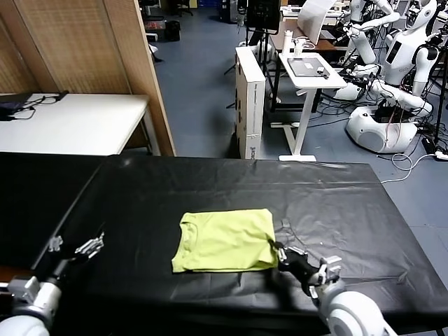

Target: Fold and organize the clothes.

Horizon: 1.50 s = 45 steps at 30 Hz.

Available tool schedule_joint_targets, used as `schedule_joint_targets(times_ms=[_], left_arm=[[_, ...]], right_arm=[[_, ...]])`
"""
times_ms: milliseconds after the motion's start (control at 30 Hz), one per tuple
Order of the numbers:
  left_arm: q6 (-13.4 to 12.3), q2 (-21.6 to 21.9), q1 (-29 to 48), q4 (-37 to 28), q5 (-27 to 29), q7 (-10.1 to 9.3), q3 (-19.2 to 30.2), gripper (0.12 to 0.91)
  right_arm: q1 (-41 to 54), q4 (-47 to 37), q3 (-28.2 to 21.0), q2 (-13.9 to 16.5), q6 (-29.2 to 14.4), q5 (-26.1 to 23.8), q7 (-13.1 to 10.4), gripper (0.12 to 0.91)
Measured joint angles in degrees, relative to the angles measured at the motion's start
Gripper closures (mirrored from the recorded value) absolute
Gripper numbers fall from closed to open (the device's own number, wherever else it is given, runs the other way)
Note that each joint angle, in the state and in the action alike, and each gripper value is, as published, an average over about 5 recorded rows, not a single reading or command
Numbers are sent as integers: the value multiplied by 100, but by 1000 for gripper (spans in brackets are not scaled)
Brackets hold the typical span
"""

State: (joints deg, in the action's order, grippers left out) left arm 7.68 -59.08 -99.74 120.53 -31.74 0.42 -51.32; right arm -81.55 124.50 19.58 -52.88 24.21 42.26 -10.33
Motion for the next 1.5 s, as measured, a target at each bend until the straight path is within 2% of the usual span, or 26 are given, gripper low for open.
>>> schedule_joint_targets(times_ms=[100,200,533,1033,1233,1400,1500], left_arm=[[-54,90,-146,28,-138,-5,-65,123],[-134,152,-316,64,-219,0,-140,123],[-235,34,-592,87,-127,-9,-213,123],[-253,-86,-594,55,53,23,-45,123],[-230,-84,-577,53,57,29,-9,123],[-220,-80,-562,45,66,35,12,123],[-219,-79,-556,28,78,37,32,123]], right_arm=[[-147,134,219,71,-283,-182,51,877],[-264,194,341,71,-375,-233,117,877],[-365,31,195,-9,0,-691,127,877],[-311,-145,135,-148,236,-849,85,877],[-303,-209,164,-170,283,-747,317,877],[-330,-165,201,-166,321,-668,291,877],[-341,-140,221,-160,344,-796,373,876]])
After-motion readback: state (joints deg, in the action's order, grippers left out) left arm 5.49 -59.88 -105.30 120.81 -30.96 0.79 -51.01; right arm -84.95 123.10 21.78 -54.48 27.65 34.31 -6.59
